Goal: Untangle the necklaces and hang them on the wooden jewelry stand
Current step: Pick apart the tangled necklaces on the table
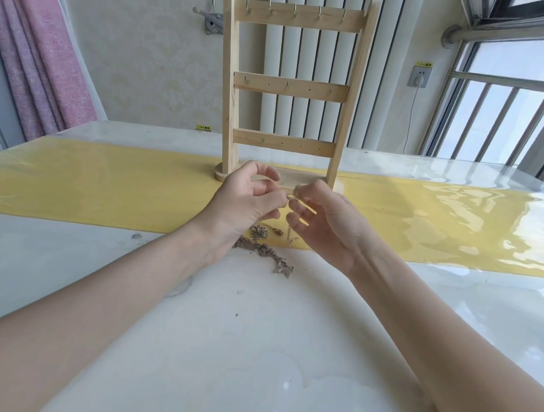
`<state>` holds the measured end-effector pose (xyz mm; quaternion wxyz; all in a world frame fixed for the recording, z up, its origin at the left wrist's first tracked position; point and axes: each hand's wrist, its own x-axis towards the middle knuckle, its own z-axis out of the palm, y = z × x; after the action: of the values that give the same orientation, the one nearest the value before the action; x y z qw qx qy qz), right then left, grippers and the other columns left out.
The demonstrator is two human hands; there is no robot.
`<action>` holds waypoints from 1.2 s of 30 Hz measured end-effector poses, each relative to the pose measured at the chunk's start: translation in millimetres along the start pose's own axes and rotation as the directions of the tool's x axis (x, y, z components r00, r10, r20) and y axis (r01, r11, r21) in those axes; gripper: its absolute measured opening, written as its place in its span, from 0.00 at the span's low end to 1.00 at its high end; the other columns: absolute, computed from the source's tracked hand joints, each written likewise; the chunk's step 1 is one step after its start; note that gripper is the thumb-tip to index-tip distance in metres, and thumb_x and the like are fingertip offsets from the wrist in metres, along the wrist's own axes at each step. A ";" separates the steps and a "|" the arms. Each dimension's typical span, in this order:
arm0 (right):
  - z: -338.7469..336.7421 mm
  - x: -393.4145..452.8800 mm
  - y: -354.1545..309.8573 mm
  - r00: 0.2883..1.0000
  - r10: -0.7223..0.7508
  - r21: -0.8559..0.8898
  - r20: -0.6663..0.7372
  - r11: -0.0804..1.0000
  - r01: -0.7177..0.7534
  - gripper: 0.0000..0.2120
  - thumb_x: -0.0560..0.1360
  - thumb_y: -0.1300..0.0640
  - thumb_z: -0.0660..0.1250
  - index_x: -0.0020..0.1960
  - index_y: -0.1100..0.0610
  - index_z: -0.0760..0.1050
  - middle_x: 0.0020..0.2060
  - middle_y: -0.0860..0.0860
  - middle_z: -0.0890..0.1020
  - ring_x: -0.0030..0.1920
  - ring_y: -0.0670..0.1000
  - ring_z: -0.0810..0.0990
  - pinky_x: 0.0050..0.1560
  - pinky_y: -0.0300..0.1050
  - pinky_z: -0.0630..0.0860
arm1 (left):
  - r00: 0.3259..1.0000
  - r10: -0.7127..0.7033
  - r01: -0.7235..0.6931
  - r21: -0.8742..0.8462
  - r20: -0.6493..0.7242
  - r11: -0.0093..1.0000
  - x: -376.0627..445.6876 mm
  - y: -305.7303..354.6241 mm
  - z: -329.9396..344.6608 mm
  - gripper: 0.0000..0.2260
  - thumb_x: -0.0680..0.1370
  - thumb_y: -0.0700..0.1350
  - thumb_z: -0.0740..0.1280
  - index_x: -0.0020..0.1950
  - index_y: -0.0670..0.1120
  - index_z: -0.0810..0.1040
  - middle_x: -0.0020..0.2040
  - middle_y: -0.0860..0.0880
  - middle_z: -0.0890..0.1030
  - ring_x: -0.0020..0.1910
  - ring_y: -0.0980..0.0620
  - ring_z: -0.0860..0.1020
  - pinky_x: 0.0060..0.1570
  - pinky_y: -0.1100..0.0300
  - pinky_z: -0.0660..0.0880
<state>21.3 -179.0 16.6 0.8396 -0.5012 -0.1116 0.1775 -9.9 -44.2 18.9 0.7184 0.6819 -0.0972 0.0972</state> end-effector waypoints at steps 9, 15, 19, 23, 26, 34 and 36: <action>-4.9 -0.2 2.3 0.994 -0.103 -0.316 0.047 0.942 0.113 0.08 0.75 0.62 0.67 0.39 0.58 0.81 0.37 0.46 0.81 0.39 0.45 0.71 0.38 0.38 0.69 | 0.999 -0.027 0.019 -0.188 -0.045 0.982 1.1 4.5 -3.5 0.08 0.77 0.33 0.62 0.48 0.46 0.71 0.34 0.52 0.75 0.32 0.58 0.71 0.32 0.67 0.73; -4.5 -1.8 2.0 0.990 -0.127 -0.359 0.060 0.923 0.140 0.06 0.74 0.62 0.69 0.38 0.58 0.80 0.34 0.45 0.80 0.38 0.43 0.73 0.39 0.39 0.67 | 0.998 -0.004 -0.001 -0.095 -0.056 0.996 0.6 3.3 -5.7 0.08 0.77 0.34 0.63 0.49 0.46 0.71 0.35 0.53 0.76 0.32 0.59 0.73 0.33 0.67 0.73; -4.6 -1.9 1.1 0.990 -0.126 -0.377 0.069 0.915 0.143 0.08 0.74 0.63 0.69 0.36 0.58 0.79 0.34 0.47 0.80 0.37 0.42 0.74 0.39 0.39 0.67 | 0.998 0.045 -0.043 0.049 -0.036 0.998 -0.3 3.4 -6.1 0.08 0.77 0.34 0.63 0.48 0.47 0.73 0.34 0.55 0.76 0.33 0.59 0.73 0.35 0.67 0.72; -5.8 -3.1 -1.7 0.993 -0.057 -0.306 0.104 0.948 0.087 0.10 0.75 0.65 0.66 0.36 0.58 0.77 0.34 0.46 0.79 0.39 0.46 0.71 0.39 0.40 0.68 | 0.999 0.044 -0.042 0.106 -0.020 0.993 -1.1 4.4 -6.4 0.09 0.77 0.34 0.63 0.47 0.47 0.77 0.34 0.55 0.76 0.34 0.61 0.74 0.35 0.67 0.71; -6.1 -4.1 -2.8 0.993 -0.009 -0.271 0.114 0.962 0.040 0.09 0.76 0.65 0.64 0.38 0.58 0.76 0.34 0.45 0.79 0.38 0.47 0.72 0.40 0.40 0.68 | 0.999 0.031 -0.030 0.146 -0.005 0.989 -1.6 5.3 -6.3 0.10 0.77 0.33 0.63 0.44 0.47 0.78 0.34 0.54 0.76 0.34 0.61 0.74 0.36 0.68 0.72; -7.9 -1.0 -2.1 0.994 -0.103 -0.354 0.029 0.929 0.106 0.11 0.75 0.65 0.65 0.34 0.56 0.74 0.34 0.46 0.80 0.38 0.47 0.70 0.38 0.40 0.67 | 0.993 -0.061 0.077 0.177 -0.097 0.981 0.5 1.7 -6.6 0.07 0.75 0.35 0.66 0.41 0.45 0.81 0.30 0.54 0.77 0.29 0.63 0.74 0.36 0.70 0.74; -7.8 -0.8 -2.3 0.990 -0.140 -0.407 0.016 0.903 0.135 0.10 0.74 0.65 0.66 0.35 0.57 0.74 0.31 0.44 0.78 0.39 0.47 0.70 0.38 0.40 0.67 | 0.991 -0.114 0.123 0.121 -0.075 0.985 1.0 -0.4 -7.8 0.04 0.75 0.37 0.69 0.42 0.44 0.82 0.31 0.55 0.78 0.30 0.63 0.74 0.37 0.69 0.74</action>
<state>23.9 -186.6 14.9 0.7278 -0.6572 -0.1754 0.0872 -8.7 -36.4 18.4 0.6813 0.7267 -0.0257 0.0833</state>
